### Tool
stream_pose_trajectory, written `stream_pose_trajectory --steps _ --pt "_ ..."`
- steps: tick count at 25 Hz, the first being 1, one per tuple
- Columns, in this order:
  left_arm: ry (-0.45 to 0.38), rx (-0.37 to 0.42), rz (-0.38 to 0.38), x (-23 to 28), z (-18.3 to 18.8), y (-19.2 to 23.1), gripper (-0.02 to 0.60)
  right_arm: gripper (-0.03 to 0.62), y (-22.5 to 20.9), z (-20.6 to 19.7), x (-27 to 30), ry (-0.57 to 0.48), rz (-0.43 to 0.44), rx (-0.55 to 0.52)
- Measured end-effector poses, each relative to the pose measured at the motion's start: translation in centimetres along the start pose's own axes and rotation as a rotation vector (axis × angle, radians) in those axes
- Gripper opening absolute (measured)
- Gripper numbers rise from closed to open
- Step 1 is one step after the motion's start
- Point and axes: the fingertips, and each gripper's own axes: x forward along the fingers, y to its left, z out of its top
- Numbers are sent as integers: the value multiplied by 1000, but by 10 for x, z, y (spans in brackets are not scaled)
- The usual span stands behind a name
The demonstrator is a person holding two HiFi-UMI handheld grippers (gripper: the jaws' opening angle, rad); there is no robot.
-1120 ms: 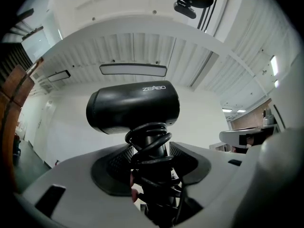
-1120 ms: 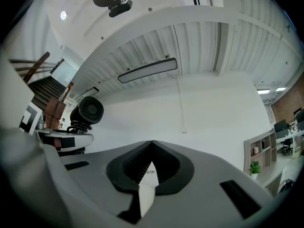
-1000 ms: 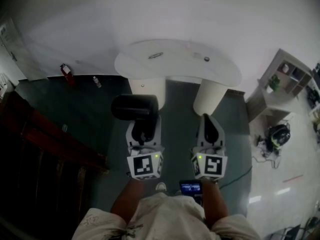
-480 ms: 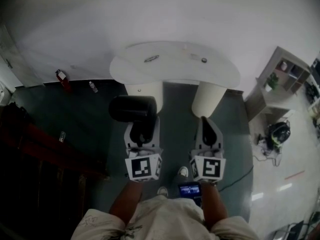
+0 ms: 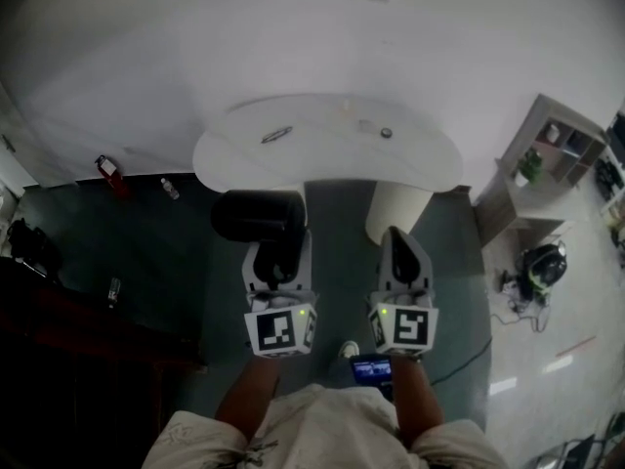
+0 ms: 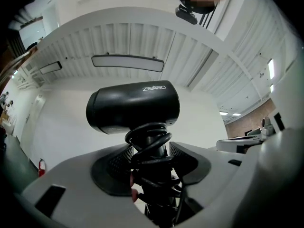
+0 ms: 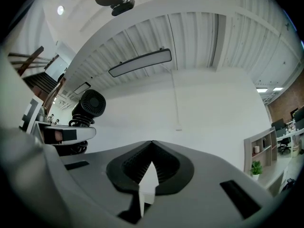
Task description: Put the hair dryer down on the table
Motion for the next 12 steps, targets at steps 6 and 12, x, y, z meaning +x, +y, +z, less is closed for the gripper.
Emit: stream_pose_trajectory --steps 6,12 --pt "8 -4 5 63 -13 -24 236 -3 -49 -16 47 25 -2 14" --pt "4 6 20 115 -25 -43 237 -3 -90 -34 85 31 12 21"
